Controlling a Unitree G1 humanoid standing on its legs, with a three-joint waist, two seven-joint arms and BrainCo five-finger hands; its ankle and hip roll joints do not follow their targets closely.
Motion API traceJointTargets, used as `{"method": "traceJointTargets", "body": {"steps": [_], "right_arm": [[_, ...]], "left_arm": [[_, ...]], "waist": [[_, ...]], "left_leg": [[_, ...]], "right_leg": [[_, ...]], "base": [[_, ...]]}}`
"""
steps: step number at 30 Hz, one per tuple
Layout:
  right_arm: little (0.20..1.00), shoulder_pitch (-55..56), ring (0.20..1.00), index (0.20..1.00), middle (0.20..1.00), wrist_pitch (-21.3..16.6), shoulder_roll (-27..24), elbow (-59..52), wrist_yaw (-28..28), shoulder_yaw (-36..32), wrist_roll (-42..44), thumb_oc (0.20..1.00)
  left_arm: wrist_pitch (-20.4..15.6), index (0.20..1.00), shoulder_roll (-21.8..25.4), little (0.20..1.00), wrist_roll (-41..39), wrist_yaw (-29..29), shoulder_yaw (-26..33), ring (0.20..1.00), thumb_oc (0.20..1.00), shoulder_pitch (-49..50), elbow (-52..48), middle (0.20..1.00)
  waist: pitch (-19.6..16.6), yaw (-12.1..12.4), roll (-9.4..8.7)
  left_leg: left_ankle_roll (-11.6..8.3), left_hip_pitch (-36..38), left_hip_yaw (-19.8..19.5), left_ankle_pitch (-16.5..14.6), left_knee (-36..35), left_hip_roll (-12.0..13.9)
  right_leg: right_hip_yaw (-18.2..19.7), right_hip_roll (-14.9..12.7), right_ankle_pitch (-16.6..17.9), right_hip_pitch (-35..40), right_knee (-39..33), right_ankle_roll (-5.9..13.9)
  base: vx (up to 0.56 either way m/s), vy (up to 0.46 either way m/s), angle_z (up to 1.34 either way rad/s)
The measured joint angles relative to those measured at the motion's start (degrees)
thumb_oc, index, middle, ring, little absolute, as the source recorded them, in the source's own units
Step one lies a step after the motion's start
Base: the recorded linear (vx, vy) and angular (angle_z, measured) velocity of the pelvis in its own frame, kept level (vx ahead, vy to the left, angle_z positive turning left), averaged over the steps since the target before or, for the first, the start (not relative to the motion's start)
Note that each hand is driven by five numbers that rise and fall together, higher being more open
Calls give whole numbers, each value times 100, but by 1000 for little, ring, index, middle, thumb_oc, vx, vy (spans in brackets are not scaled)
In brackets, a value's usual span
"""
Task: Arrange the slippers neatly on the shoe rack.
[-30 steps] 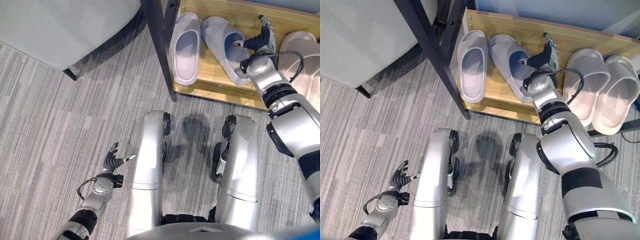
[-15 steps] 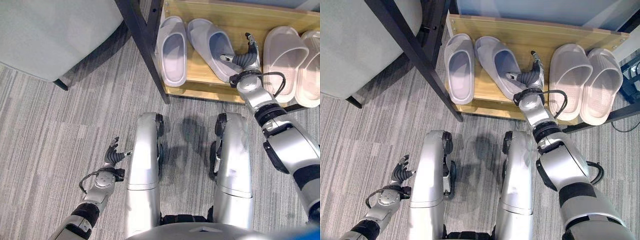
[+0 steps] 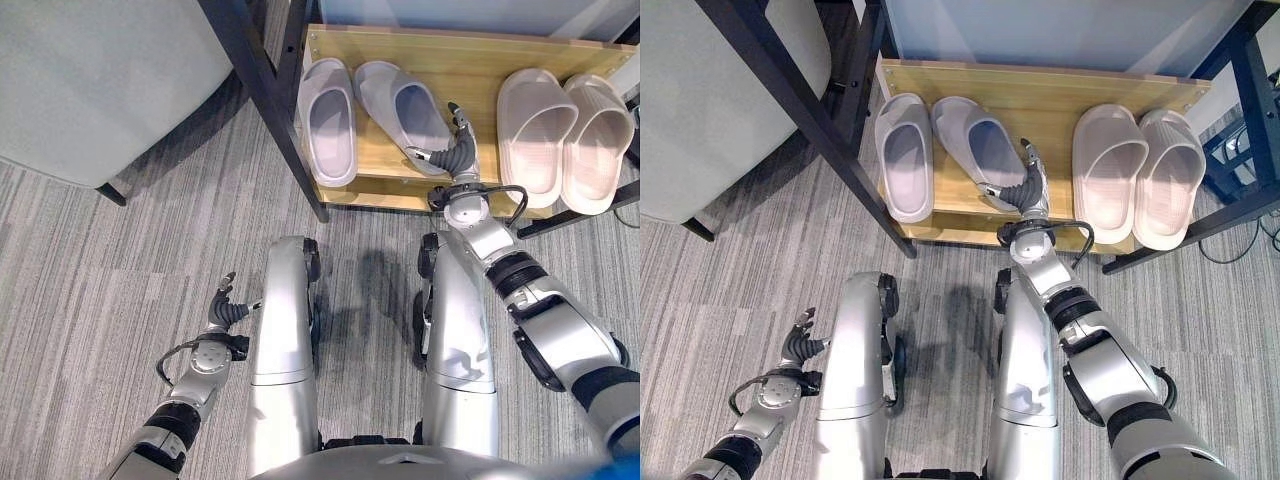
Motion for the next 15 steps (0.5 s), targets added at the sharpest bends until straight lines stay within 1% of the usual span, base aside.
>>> {"method": "traceJointTargets", "body": {"steps": [1,4,11,15], "right_arm": [[1000,84,1000,1000,1000,-14,121,-48,-11,-108,6,1000],[1000,287,1000,1000,1000,-148,214,-221,-34,-124,9,1000],[1000,411,1000,1000,1000,-232,386,-415,5,-172,23,1000],[1000,419,1000,1000,1000,-241,392,-599,47,-103,37,1000]], "left_arm": [[1,1000,-64,1000,4,91,22,1000,1000,-4,52,1000],[3,1000,-163,1000,2,103,189,1000,1000,76,88,1000],[3,1000,-163,1000,9,183,225,1000,1000,101,87,1000],[4,1000,-163,1000,12,210,224,1000,1000,105,90,1000]], "waist": [[0,-1,1],[-1,-3,2],[0,-1,3],[1,5,4]], "left_leg": [[1,0,1,-1,4,1],[-5,-2,-5,-11,19,-1],[-1,-36,-5,-31,106,-4],[-2,-84,2,-31,121,-8]], "right_leg": [[1,1,2,3,0,3],[2,5,-3,-6,27,2],[36,15,-10,-66,129,3],[45,21,-13,-110,157,8]], "base": [[0,0,0],[10,-4,0],[0,0,0],[0,0,0]]}}
